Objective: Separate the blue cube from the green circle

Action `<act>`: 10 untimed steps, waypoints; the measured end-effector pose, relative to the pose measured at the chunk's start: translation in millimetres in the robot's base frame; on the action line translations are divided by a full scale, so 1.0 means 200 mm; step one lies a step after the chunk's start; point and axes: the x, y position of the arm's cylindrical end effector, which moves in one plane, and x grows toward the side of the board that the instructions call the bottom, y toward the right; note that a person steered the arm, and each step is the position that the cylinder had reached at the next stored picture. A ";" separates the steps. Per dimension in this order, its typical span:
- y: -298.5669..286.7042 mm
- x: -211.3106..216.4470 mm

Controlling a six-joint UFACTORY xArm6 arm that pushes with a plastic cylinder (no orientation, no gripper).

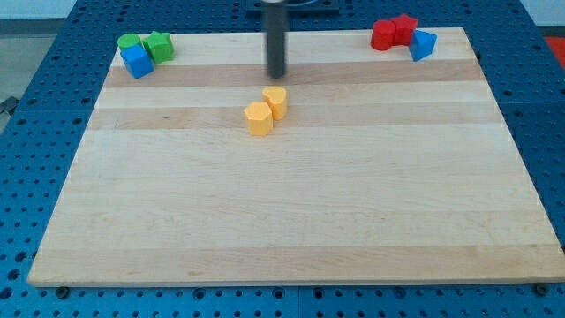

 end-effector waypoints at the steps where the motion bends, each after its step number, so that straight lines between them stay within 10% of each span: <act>1: -0.56 0.05; 2: -1.17 0.10; 10: -0.88 -0.12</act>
